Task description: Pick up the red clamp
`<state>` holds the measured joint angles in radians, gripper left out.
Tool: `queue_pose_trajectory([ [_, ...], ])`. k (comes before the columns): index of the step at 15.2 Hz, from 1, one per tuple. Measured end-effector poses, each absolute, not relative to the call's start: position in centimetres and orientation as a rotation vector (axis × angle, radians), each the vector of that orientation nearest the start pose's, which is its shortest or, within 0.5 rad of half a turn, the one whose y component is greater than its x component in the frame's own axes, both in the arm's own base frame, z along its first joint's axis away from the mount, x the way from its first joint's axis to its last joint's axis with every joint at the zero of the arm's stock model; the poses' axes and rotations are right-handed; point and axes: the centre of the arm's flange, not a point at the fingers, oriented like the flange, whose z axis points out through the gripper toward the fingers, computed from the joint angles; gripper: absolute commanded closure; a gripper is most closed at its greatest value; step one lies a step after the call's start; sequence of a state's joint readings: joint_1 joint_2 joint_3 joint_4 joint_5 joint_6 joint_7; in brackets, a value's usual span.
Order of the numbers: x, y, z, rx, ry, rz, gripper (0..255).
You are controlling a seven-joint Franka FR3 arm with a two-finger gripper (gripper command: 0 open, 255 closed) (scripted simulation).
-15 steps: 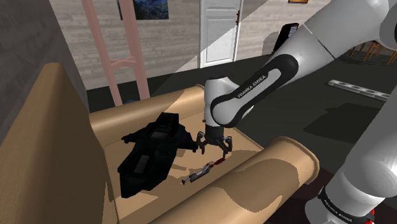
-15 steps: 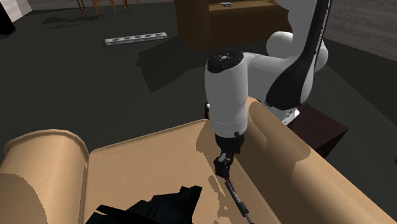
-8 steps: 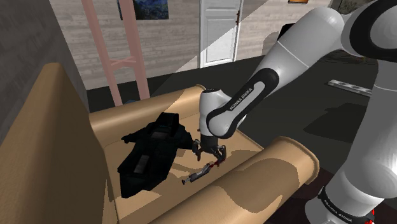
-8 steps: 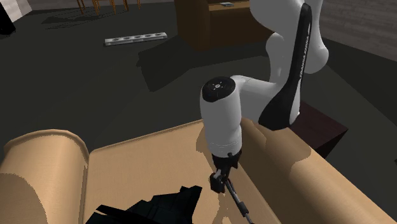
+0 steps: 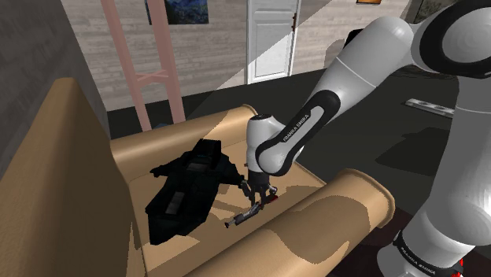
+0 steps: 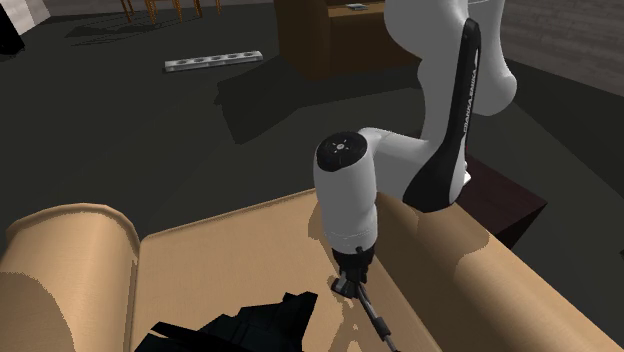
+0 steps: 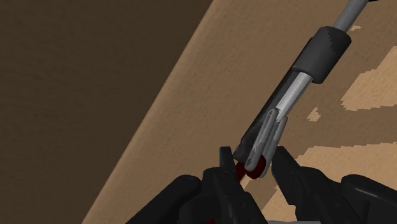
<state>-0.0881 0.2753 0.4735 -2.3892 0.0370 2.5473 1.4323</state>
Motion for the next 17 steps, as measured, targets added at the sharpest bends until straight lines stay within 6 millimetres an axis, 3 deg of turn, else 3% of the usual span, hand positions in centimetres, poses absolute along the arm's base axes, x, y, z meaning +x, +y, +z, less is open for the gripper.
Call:
queue_pose_trajectory([
  [7,45.4,19.3,21.3,-2.662,1.611,0.262,255],
  [17,45.4,19.3,26.2,-2.663,1.611,0.263,255],
])
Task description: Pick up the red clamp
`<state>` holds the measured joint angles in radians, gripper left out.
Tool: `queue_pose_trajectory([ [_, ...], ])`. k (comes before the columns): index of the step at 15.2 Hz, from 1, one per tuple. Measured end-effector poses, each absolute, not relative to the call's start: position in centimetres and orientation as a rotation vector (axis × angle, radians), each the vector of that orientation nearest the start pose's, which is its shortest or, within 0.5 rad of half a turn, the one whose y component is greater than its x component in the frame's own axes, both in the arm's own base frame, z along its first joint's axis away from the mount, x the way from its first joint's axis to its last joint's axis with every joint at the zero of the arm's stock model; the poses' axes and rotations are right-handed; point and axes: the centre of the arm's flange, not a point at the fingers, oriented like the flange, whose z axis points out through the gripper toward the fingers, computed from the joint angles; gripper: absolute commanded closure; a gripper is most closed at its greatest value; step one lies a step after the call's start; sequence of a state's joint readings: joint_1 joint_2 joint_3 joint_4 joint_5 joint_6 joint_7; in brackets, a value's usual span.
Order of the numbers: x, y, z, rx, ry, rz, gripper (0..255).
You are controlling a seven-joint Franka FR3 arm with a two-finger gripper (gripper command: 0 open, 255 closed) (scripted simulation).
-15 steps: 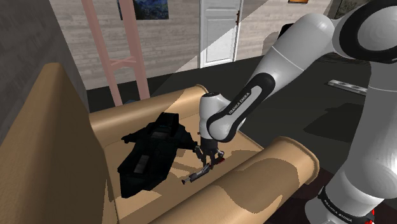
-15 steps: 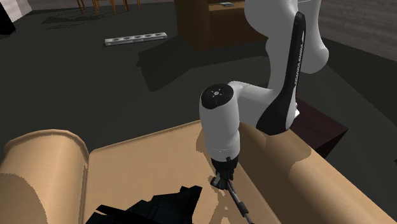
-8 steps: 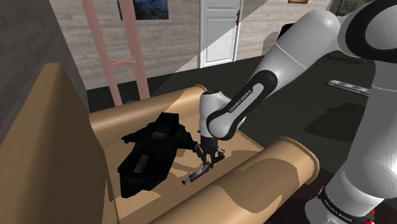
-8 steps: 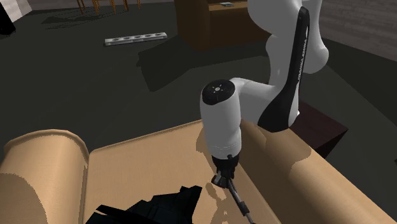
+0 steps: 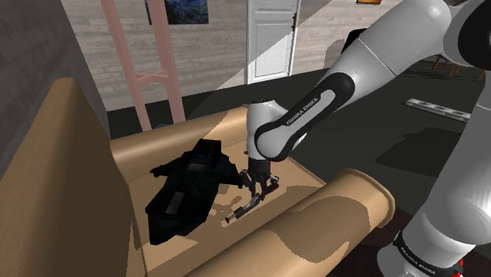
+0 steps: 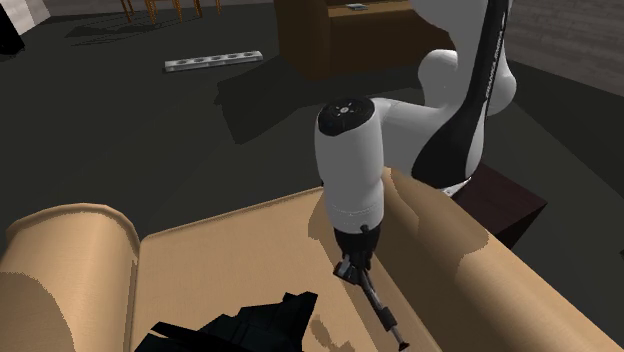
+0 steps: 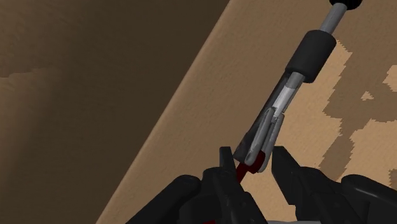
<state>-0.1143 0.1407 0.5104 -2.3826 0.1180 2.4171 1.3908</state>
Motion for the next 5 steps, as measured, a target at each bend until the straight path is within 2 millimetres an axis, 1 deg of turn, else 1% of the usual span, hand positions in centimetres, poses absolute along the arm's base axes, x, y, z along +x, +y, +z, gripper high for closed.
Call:
queue_pose_trajectory([
  [5,45.4,19.2,28.7,-2.663,1.611,0.263,255],
])
